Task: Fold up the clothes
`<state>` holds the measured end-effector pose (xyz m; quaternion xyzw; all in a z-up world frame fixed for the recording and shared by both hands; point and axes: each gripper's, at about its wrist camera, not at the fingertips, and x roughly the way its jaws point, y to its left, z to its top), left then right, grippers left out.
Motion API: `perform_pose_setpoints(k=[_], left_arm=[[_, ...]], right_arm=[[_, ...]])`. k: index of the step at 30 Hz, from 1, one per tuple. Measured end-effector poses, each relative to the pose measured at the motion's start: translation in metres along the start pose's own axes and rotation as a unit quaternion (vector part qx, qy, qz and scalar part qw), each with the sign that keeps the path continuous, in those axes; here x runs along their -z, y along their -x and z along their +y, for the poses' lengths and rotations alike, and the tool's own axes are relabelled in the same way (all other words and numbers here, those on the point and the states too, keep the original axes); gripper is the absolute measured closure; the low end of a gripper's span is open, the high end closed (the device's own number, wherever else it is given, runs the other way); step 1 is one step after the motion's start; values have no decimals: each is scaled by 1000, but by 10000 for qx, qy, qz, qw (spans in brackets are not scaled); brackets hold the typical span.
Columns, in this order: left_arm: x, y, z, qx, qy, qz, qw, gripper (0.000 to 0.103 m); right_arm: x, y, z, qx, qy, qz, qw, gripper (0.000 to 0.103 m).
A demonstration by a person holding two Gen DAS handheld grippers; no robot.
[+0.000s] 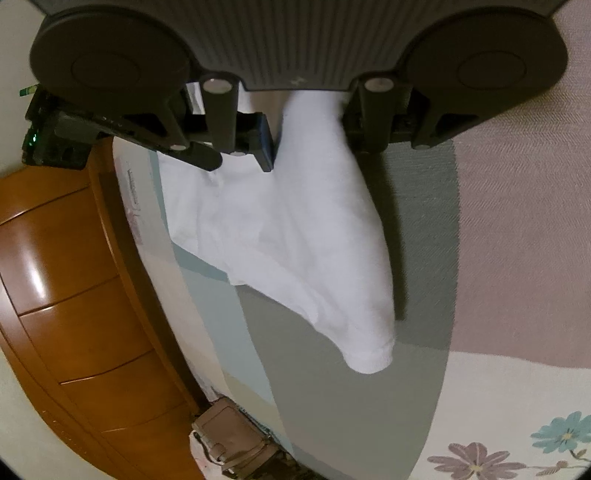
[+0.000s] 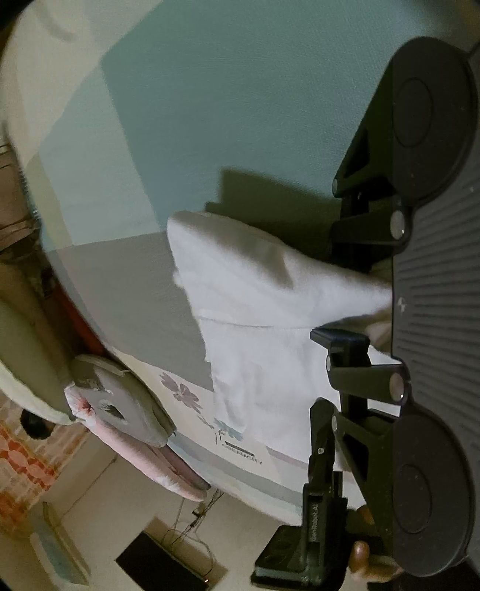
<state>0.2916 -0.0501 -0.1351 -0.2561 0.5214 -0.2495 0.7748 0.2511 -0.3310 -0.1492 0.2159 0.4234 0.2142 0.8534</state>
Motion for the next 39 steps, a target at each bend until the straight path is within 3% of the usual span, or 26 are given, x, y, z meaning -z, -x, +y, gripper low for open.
perform_pose_setpoints(k=[10, 16, 21, 30, 39], left_arm=[[2, 14, -11, 208, -68, -136, 9997, 76], [8, 24, -15, 381, -84, -196, 9990, 76], [12, 33, -21, 326, -158, -247, 9990, 76], [10, 21, -45, 244, -350, -177, 9989, 76], [-14, -58, -110, 698, -627, 238, 9953, 79]], right_arm=[[9, 22, 45, 470, 983, -436, 9931, 75], [22, 40, 78, 1010, 1657, -781, 9779, 75], [32, 49, 98, 1152, 1982, -923, 9690, 75], [28, 64, 76, 1090, 1713, -1048, 9736, 76], [0, 116, -3, 1636, 1219, -1300, 9703, 76]])
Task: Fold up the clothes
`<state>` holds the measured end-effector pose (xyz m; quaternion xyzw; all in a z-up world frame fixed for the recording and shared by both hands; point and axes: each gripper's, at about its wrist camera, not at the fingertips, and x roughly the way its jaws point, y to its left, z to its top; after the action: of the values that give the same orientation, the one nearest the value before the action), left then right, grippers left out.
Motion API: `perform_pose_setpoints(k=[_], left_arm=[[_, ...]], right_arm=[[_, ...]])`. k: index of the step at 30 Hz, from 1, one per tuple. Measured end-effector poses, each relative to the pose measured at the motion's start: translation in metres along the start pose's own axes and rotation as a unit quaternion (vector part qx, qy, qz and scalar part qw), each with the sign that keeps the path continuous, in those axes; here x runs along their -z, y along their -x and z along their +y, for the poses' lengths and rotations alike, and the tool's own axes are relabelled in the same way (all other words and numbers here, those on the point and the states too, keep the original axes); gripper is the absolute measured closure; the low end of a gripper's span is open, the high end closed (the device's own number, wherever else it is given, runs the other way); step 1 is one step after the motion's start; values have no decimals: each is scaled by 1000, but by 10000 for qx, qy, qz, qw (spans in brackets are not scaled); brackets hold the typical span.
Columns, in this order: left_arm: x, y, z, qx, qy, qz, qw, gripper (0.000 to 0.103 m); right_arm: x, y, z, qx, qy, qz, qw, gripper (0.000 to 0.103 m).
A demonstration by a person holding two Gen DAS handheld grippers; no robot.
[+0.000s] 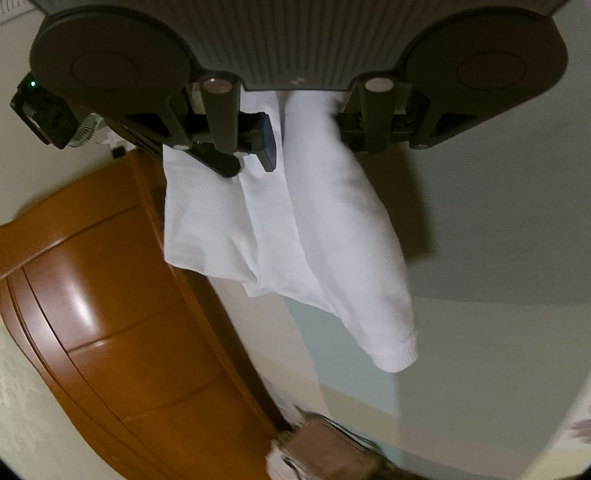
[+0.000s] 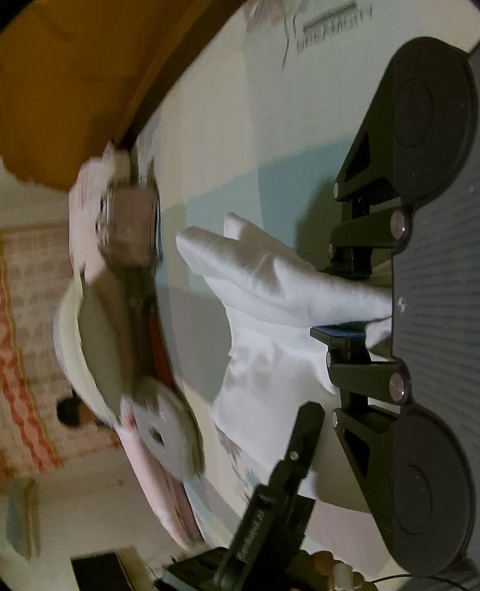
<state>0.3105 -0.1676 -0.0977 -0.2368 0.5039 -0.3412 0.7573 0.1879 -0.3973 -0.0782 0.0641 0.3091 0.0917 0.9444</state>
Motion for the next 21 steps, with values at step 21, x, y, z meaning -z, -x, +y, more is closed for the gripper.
perform_pose_setpoints(k=[21], left_arm=[[-32, -176, -62, 661, -460, 506, 9955, 81]], right_arm=[[-44, -27, -198, 1233, -370, 475, 9905, 76]])
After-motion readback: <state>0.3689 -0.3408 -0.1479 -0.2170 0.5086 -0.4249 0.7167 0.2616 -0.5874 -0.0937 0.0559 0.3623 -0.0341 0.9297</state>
